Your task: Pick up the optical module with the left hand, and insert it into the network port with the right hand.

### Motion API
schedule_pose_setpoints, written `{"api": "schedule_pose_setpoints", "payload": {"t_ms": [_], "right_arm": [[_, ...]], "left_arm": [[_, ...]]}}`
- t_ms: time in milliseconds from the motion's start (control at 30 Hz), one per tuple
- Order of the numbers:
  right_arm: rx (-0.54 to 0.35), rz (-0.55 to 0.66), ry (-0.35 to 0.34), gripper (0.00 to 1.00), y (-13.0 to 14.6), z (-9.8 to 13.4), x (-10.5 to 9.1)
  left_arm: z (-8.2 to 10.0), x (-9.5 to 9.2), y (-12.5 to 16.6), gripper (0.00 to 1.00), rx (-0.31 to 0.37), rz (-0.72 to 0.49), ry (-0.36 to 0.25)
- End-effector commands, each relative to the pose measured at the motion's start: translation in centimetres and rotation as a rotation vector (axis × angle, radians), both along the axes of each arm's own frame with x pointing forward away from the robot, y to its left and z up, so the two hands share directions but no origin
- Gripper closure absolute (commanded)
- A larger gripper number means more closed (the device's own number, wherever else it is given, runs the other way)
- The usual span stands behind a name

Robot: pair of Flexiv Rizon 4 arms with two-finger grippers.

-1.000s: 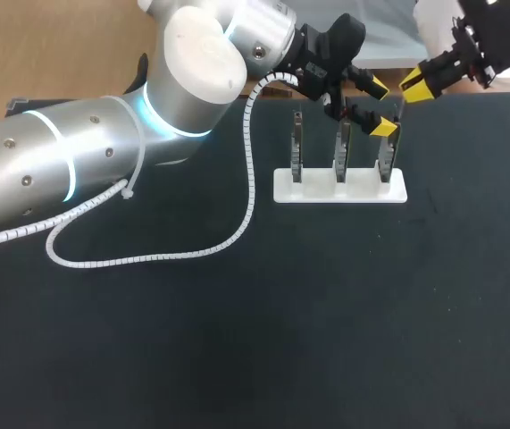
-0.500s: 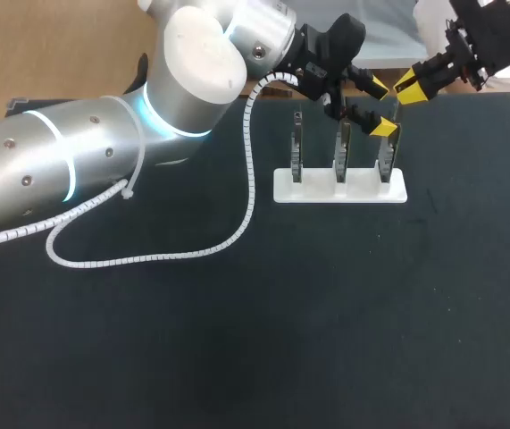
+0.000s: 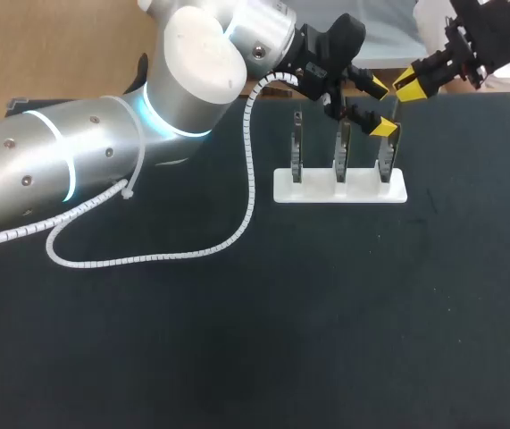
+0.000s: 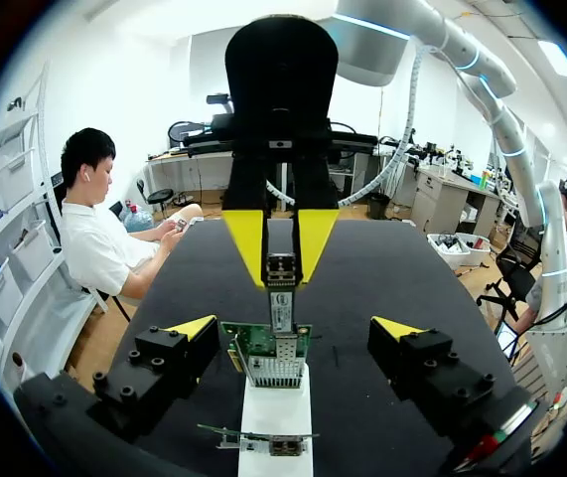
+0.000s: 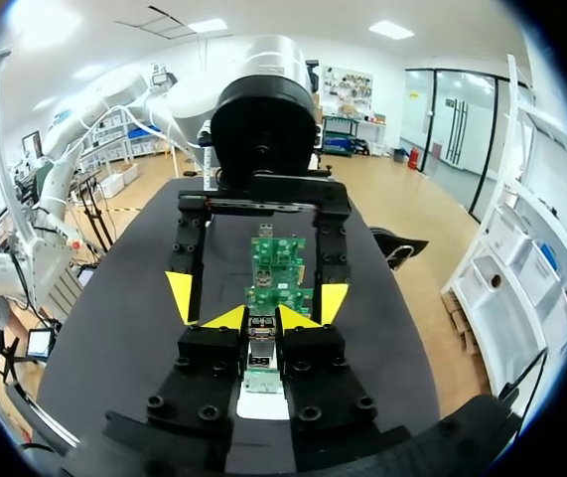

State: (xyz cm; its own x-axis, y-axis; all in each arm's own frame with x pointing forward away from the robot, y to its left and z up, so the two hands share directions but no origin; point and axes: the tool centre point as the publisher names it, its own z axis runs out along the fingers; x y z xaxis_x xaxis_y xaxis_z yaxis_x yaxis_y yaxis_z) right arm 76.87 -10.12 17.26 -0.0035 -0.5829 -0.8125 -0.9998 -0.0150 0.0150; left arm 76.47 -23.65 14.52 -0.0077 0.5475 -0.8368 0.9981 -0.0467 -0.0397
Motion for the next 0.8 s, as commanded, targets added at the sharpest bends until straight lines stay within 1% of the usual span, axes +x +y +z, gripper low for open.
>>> {"api": "schedule_pose_setpoints", "payload": {"t_ms": [33,500,800], "right_arm": [[0.010,-0.001,-0.001,1.00,-0.15,-0.07,-0.21],[0.013,-0.019,-0.012,1.00,-0.31,-0.13,-0.34],[0.011,-0.025,-0.019,1.00,-0.28,-0.27,-0.04]], "left_arm": [[0.04,0.22,-0.09,0.00,0.004,-0.004,0.002],[0.04,0.22,-0.09,0.00,0.004,-0.004,0.002],[0.04,0.22,-0.09,0.00,0.004,-0.004,0.002]]}}
